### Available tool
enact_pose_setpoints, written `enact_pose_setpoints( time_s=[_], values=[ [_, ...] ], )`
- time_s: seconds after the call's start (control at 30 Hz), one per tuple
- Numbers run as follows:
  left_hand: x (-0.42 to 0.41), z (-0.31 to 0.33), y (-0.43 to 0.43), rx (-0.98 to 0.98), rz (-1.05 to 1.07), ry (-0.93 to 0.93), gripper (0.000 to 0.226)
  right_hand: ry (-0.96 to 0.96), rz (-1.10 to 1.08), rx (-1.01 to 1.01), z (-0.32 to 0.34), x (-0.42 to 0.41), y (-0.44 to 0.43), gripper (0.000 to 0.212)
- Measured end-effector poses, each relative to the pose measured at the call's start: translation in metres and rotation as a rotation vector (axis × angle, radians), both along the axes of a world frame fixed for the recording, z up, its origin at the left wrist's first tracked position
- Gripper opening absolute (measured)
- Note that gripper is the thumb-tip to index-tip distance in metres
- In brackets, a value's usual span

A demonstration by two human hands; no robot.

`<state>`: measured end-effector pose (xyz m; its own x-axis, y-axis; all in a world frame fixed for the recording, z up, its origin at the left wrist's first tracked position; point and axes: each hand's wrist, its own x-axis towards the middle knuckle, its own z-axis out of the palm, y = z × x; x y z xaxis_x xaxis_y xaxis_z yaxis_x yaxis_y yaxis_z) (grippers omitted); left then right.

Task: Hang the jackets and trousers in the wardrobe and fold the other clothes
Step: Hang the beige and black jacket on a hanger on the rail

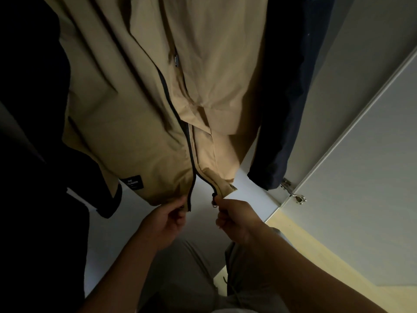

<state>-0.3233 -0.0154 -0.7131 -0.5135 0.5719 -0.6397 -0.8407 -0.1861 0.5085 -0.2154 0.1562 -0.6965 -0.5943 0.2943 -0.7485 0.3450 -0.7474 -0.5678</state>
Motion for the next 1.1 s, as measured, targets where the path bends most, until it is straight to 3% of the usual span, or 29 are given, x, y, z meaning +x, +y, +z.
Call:
enact_pose_setpoints(
  time_s=[0.07,0.2,0.3,0.47,0.53,0.7,0.83,0.93,1.1],
  values=[
    [0.007,0.01,0.0,0.023,0.019,-0.009,0.008,0.062,0.014,-0.035,0.003,0.006,0.001,0.023],
    [0.016,0.024,0.005,0.076,-0.017,0.077,0.039,0.162,0.069,-0.075,0.012,0.013,-0.005,0.015],
    [0.02,0.031,0.019,0.049,0.035,0.14,0.016,0.192,0.083,-0.083,0.018,0.014,-0.011,0.014],
    [0.025,0.04,0.031,-0.115,0.05,0.375,0.006,0.188,0.052,-0.046,0.027,0.012,-0.02,0.006],
    [0.027,0.039,0.031,-0.176,0.059,0.464,0.009,0.184,0.029,-0.031,0.03,0.011,-0.022,0.005],
    [0.029,0.041,0.034,-0.093,0.148,0.54,0.04,0.18,0.022,-0.025,0.035,0.011,-0.028,0.008],
    [0.029,0.039,0.035,-0.102,0.21,0.58,0.028,0.177,0.017,-0.03,0.038,0.011,-0.031,0.008],
    [0.032,0.039,0.037,-0.119,0.239,0.615,0.036,0.16,0.01,-0.029,0.039,0.01,-0.033,0.005],
    [0.034,0.035,0.038,-0.145,0.25,0.675,0.029,0.156,-0.003,-0.052,0.039,0.009,-0.035,0.01]
  ],
)
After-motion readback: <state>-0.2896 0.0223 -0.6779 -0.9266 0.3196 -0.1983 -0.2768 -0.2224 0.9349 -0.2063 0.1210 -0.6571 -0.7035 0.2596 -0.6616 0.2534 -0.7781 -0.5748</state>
